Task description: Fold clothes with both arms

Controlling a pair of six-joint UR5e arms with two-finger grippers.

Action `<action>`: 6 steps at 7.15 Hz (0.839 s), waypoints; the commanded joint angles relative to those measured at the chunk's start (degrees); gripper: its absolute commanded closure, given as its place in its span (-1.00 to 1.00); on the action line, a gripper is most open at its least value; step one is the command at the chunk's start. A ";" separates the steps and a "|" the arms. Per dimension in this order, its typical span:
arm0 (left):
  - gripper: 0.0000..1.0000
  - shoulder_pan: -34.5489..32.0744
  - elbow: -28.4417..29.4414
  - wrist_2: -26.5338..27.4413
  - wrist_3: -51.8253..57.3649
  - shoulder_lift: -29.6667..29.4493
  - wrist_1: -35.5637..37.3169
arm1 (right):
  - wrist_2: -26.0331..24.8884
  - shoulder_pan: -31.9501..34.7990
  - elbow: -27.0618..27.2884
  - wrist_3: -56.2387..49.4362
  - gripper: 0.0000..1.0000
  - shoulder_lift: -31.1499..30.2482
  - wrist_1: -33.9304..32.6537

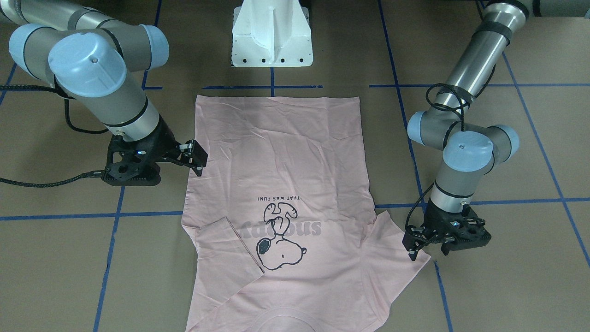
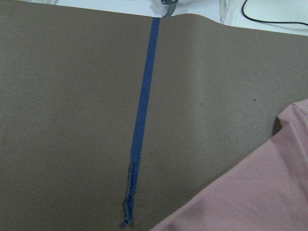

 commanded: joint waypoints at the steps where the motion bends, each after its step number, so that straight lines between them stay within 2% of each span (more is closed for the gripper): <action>1: -0.68 0.38 1.46 0.03 0.02 -0.62 -1.39 | 0.56 0.01 1.84 0.71 -1.00 -1.56 -0.01; 2: -0.57 0.38 1.89 0.03 0.11 -0.88 -1.39 | 0.57 0.01 1.93 1.24 -1.00 -1.65 -0.01; 3: -0.30 0.38 2.16 0.03 0.37 -1.06 -1.39 | 0.57 0.01 2.36 1.33 -1.00 -1.82 -0.01; 4: 0.27 0.38 2.16 -0.05 0.63 -1.41 -1.39 | 0.57 -0.08 2.54 1.33 -1.00 -1.91 -0.01; 5: 0.69 0.38 2.16 0.03 1.16 -1.41 -1.31 | 0.57 -0.08 2.72 1.33 -1.00 -2.17 -0.01; 6: 1.00 0.38 2.07 -0.05 1.16 -1.41 -1.31 | 0.57 -0.08 2.72 1.33 -1.00 -2.17 -0.01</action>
